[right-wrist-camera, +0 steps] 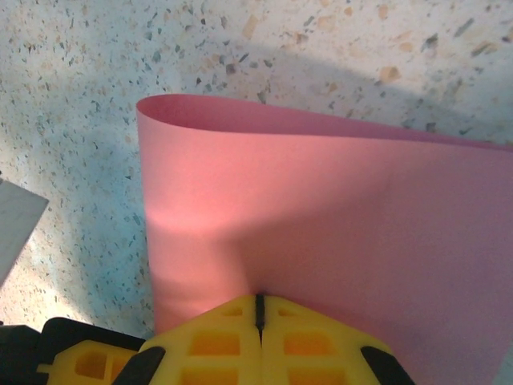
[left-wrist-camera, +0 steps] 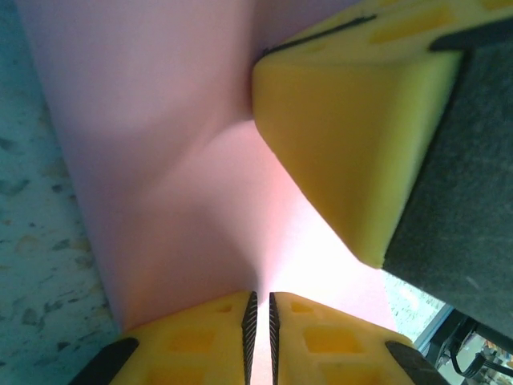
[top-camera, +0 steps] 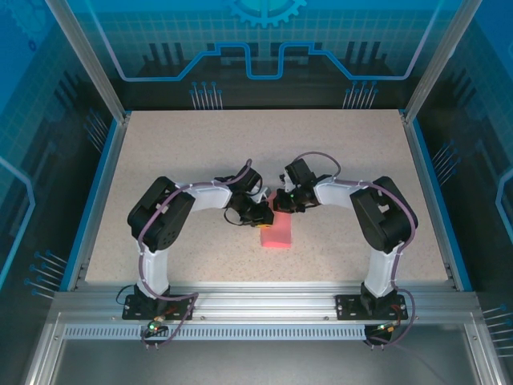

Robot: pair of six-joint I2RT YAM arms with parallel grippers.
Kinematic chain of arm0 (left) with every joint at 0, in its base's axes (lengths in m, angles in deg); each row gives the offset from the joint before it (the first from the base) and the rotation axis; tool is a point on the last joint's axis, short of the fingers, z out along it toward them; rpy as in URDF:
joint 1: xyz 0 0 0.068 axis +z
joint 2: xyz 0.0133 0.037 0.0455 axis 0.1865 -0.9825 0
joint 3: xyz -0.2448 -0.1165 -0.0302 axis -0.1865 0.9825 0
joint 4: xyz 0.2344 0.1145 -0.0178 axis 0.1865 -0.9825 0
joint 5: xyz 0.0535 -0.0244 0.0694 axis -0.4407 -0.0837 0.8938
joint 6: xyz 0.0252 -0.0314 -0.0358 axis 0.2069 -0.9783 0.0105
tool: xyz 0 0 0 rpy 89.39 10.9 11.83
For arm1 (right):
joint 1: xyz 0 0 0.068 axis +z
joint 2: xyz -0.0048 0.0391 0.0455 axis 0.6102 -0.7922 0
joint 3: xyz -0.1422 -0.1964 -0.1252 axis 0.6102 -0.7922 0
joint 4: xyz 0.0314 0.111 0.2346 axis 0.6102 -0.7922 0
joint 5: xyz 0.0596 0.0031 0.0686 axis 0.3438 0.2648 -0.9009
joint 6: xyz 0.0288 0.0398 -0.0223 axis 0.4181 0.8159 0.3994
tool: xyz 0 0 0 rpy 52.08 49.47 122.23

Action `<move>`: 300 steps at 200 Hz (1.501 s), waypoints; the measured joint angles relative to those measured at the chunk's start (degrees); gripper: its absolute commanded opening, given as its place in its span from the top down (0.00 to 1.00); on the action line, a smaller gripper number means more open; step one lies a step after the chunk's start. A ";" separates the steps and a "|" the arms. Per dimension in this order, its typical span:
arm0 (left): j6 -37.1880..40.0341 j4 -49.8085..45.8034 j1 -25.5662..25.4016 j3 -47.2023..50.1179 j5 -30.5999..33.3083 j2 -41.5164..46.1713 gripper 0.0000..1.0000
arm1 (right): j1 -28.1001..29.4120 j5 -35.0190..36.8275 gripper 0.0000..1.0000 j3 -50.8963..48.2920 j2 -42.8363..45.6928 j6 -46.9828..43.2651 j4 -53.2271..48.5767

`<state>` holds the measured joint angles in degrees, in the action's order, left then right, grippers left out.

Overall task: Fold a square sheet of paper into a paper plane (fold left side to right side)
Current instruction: First fold the square sheet of paper in half at the center of the table.

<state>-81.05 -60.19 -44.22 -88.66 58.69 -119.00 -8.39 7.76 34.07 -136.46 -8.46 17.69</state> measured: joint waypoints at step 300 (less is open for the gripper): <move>-3.72 -3.85 -3.69 15.56 -0.13 16.68 0.75 | -0.61 -1.86 1.00 1.51 -1.16 -0.72 -1.95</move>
<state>-84.77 -64.04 -47.92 -73.10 58.56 -102.32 -9.01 5.90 35.57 -137.62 -9.19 15.74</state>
